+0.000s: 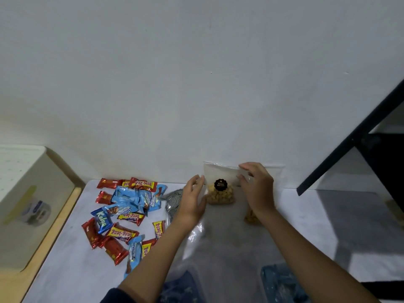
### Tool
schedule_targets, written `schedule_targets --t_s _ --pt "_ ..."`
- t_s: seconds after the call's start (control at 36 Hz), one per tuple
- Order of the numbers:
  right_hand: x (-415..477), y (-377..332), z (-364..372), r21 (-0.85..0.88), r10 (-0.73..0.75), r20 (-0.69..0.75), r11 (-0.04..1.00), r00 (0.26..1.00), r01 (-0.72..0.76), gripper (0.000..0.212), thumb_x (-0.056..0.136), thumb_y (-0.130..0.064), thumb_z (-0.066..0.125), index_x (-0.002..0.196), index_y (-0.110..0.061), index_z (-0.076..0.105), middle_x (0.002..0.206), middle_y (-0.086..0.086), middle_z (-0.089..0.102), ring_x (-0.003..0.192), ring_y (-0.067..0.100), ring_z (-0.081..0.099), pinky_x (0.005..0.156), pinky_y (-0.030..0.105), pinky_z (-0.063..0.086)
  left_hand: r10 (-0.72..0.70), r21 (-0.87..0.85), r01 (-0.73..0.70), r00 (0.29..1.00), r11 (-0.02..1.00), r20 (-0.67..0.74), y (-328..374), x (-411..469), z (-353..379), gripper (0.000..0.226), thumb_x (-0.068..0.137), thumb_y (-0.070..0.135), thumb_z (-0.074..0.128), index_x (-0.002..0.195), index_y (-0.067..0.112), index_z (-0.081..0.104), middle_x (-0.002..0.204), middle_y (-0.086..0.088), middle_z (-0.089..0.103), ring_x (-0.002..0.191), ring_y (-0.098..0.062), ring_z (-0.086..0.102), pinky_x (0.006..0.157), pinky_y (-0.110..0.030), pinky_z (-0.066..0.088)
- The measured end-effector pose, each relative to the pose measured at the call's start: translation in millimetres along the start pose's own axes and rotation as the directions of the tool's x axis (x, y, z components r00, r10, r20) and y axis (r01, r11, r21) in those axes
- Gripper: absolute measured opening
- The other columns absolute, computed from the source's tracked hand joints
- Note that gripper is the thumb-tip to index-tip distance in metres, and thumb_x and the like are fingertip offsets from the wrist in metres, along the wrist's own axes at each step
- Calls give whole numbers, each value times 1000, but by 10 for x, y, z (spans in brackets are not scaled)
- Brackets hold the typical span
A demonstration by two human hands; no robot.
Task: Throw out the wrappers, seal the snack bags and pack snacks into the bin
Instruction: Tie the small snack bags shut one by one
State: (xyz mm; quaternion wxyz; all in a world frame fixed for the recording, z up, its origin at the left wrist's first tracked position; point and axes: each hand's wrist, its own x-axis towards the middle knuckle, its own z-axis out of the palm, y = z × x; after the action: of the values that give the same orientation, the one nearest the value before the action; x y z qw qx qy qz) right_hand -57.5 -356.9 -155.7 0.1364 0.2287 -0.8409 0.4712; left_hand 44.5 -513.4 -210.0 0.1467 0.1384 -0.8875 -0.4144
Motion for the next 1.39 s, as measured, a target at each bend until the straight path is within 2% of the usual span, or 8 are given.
schedule_targets --t_s 0.08,0.17,0.39,0.64,0.94,1.11,1.25,1.39 --pt "-259 -36 34 27 -47 98 999 994 44 23 71 8 71 92 -3 70 92 8 65 84 8 57 81 2 40 62 87 -69 995 994 77 -78 -297 -220 50 92 26 51 139 18 39 146 -4 31 136 -13 27 113 -27 26" --pt "-587 -49 135 44 -36 332 999 943 23 28 73 2 71 99 -8 70 98 3 64 92 7 57 83 13 46 141 227 -179 975 957 173 -215 -599 -401 54 88 41 46 137 19 43 141 -6 40 129 -13 34 108 -34 36" --pt "-1208 -15 396 -162 61 811 979 582 123 45 76 -28 71 120 -27 59 130 -5 47 122 12 41 98 33 43 14 345 -175 907 922 421 -644 -1120 -622 58 87 49 53 138 22 42 150 -5 32 141 -20 23 113 -40 29" --pt "-1353 92 561 -109 -40 757 976 653 187 18 84 -14 63 101 -11 70 106 11 58 99 28 54 81 34 47 -25 427 -240 849 872 527 -719 -1080 -684 60 87 33 60 141 18 38 156 -8 16 145 -23 10 117 -32 12" --pt "-1342 -57 538 -104 -25 627 988 779 116 12 84 1 59 89 1 70 91 16 66 88 31 60 77 32 46 100 306 -236 911 922 401 -673 -1078 -749 35 96 13 43 128 7 54 144 -11 42 139 -24 32 110 -27 27" --pt "-1086 -418 425 -11 -5 461 1000 887 11 9 88 -3 58 91 0 66 89 14 65 83 23 60 75 34 50 -39 -42 50 971 998 235 -397 -947 -965 32 93 18 51 124 13 58 130 -7 57 122 -17 51 105 -23 38" --pt "-807 -769 275 -7 -61 406 998 912 69 8 86 0 58 84 -1 66 81 11 67 75 21 62 69 17 46 4 -134 3 999 991 54 -138 -728 -1182 27 92 20 56 117 16 63 113 13 59 104 2 56 86 4 34" --pt "-619 -972 99 30 28 400 999 916 -44 13 87 -5 58 84 -1 70 86 12 70 77 22 63 71 30 50 -40 -218 52 997 975 60 25 -597 -1250 26 93 21 54 116 14 65 112 9 61 107 -2 54 84 4 35"
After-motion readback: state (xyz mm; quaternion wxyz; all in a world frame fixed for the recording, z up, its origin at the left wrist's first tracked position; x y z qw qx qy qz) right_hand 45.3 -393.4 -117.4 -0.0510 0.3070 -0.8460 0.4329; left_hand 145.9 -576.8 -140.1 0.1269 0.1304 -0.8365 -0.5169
